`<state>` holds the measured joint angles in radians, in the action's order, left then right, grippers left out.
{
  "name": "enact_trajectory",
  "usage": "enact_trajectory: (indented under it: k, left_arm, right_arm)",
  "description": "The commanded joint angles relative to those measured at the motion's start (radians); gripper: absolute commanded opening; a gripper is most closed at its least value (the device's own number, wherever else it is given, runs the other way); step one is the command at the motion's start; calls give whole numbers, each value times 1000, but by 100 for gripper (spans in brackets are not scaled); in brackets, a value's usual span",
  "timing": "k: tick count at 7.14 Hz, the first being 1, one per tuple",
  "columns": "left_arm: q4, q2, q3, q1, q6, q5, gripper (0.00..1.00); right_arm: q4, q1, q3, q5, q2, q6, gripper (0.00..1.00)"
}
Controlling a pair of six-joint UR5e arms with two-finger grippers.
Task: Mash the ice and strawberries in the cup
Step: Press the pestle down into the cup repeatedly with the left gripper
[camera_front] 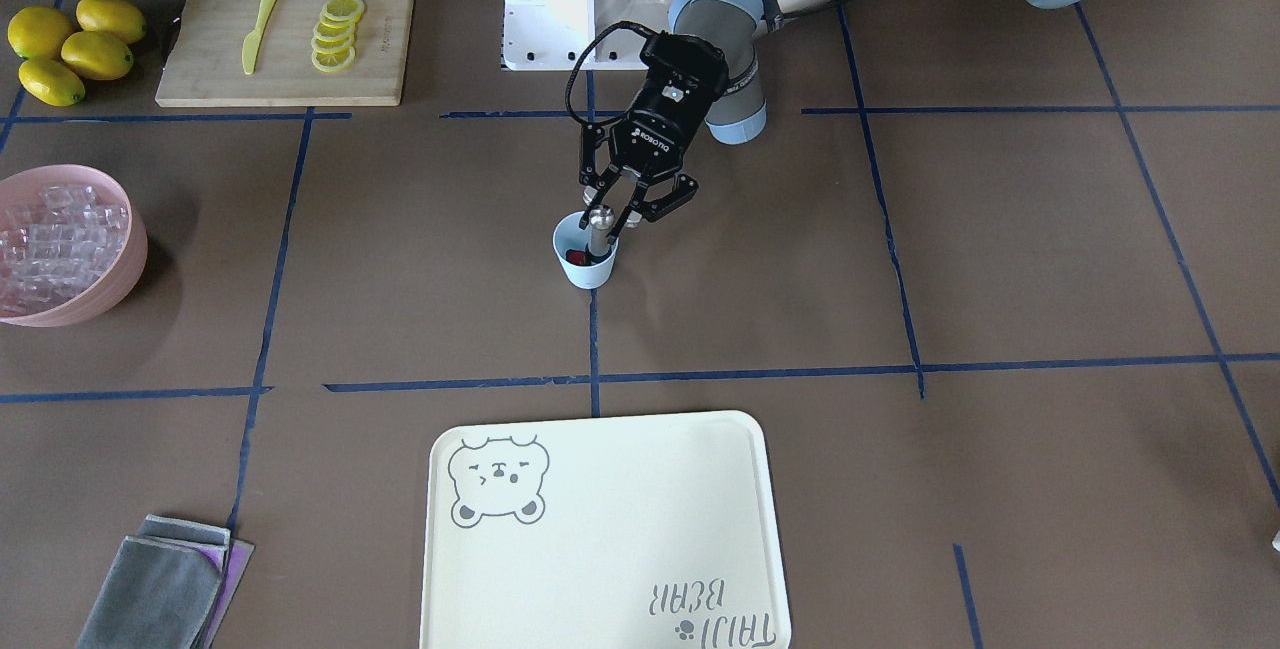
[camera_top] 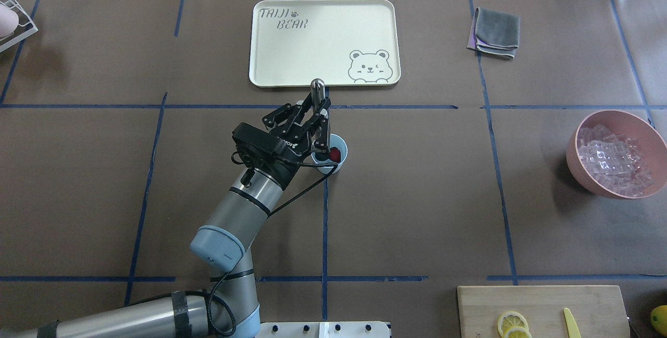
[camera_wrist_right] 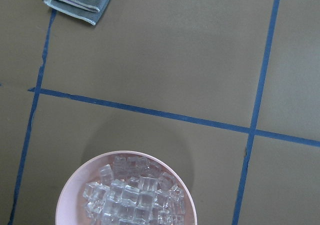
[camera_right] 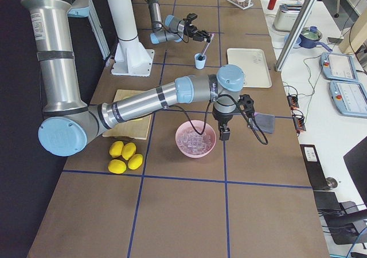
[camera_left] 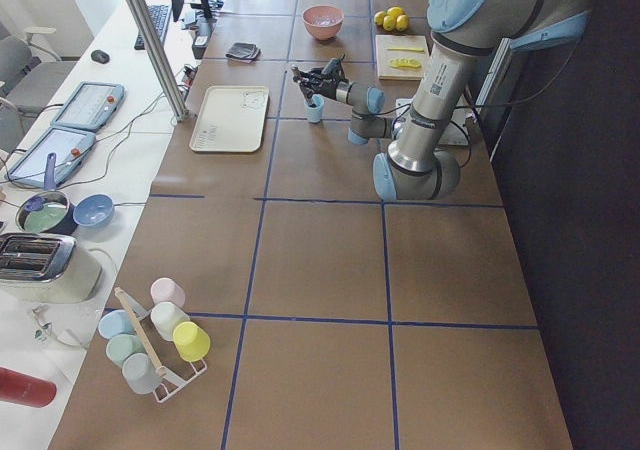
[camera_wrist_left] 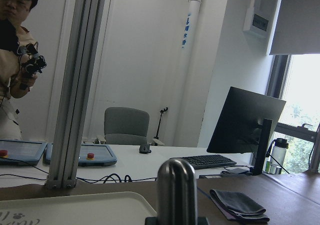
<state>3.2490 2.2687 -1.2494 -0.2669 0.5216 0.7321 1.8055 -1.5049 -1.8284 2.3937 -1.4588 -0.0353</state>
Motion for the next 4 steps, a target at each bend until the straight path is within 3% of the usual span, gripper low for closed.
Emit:
enact_trajectory:
  k: [1,4]
  left_arm:
    - [0,11,4,0,0,-11,0]
    - [-2,23,-8,-3,0,-11,0]
  right_arm:
    - [0,0,1,-1,0,0,100]
    - [-2,3,1,-1,2,0,100]
